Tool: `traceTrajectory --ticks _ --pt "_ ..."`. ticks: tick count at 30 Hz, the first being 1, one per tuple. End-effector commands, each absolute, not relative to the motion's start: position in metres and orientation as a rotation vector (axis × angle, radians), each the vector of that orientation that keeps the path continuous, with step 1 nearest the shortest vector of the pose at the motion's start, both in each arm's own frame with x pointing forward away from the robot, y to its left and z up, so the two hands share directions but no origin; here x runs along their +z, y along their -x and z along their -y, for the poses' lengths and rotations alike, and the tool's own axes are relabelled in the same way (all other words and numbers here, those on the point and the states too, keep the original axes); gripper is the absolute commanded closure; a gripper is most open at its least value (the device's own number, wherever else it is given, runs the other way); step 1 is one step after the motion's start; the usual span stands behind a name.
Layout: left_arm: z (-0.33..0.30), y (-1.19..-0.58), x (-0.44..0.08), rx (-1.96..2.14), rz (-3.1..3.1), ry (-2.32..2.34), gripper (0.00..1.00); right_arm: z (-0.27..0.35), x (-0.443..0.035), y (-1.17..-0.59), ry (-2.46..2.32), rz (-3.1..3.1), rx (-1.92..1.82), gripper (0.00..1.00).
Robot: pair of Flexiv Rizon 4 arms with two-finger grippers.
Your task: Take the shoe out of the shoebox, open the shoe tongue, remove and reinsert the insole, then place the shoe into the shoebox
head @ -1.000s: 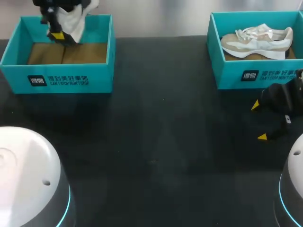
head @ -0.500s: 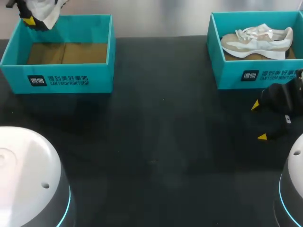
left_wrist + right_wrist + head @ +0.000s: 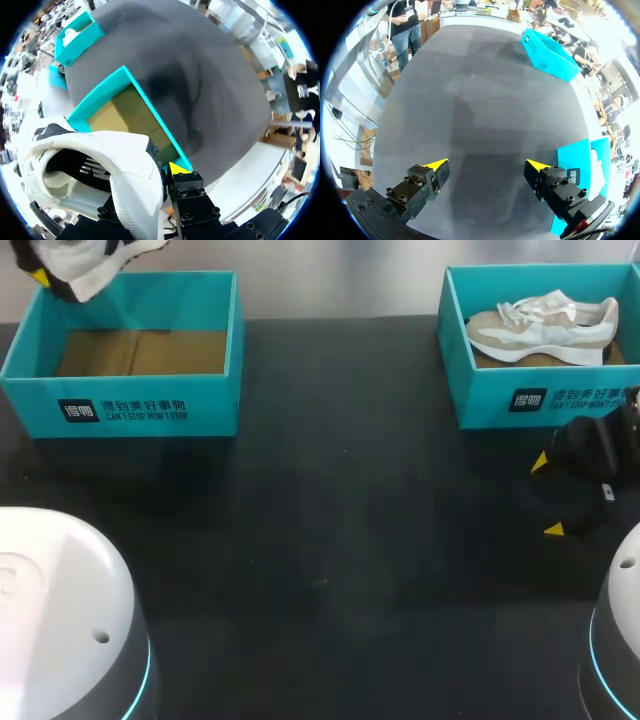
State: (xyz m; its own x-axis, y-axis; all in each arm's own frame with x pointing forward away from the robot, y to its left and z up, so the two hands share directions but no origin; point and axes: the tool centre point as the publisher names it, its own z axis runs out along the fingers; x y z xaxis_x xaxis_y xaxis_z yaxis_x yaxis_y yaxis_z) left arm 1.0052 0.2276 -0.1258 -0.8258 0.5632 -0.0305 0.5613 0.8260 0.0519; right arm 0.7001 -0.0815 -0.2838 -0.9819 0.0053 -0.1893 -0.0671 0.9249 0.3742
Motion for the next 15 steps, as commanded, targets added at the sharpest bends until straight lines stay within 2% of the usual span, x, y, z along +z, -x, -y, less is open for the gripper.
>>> traceTrajectory --ticks 1,15 --pt "-0.2359 -1.0043 -0.1260 0.116 -2.860 -1.163 1.00 0.0805 -0.2845 -0.6996 0.045 -2.897 0.567 0.00" --pt "-0.2395 -1.0077 -0.1276 0.164 -2.829 -1.215 1.00 0.0805 -0.2845 -0.6996 0.045 -2.897 0.567 0.00"
